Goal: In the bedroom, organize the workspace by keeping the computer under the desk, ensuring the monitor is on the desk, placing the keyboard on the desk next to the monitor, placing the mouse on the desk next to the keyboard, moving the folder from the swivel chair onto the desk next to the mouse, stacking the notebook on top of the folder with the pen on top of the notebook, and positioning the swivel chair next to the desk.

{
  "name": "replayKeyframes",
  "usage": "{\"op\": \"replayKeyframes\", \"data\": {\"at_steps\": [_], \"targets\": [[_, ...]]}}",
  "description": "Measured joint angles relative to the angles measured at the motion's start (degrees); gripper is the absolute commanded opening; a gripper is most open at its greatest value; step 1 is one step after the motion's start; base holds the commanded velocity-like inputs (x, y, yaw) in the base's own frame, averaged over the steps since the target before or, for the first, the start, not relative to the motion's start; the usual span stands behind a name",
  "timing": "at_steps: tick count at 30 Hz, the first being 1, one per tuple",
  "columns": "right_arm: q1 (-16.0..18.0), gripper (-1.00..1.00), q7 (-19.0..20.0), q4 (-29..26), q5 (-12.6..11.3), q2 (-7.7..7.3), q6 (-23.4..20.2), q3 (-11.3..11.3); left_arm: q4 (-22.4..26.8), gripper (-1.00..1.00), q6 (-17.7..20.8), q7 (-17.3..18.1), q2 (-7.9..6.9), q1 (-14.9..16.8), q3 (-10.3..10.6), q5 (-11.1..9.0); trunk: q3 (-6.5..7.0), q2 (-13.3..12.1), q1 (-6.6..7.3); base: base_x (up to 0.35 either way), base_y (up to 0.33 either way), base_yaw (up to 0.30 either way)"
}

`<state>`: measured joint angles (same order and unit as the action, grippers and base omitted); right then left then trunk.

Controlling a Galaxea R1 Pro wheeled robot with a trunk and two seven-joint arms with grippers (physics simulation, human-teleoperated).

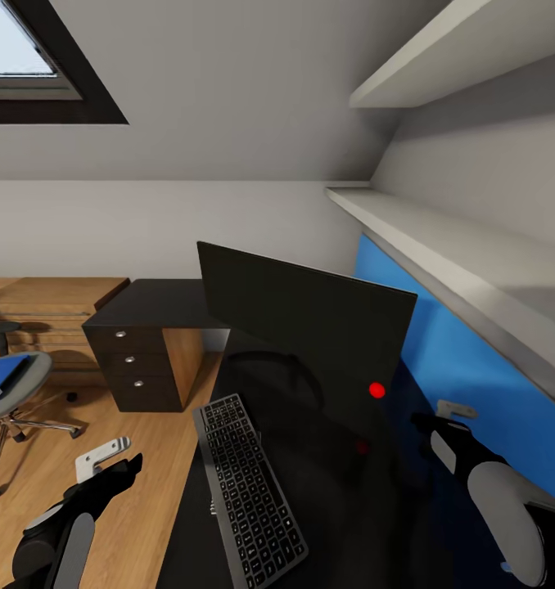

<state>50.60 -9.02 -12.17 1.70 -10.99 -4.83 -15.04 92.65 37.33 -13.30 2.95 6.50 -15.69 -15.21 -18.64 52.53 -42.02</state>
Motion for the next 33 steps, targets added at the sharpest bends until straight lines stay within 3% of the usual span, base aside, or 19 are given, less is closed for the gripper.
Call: {"op": "replayKeyframes", "data": {"at_steps": [33], "targets": [[0.0,1.00,-0.5,0.0,-0.6,-0.04,-1.1,-0.1,0.0,1.00,0.0,0.0,0.01,0.0,0.0,0.0,-5.93,13.2,-7.25,0.000,0.000,0.000]]}}
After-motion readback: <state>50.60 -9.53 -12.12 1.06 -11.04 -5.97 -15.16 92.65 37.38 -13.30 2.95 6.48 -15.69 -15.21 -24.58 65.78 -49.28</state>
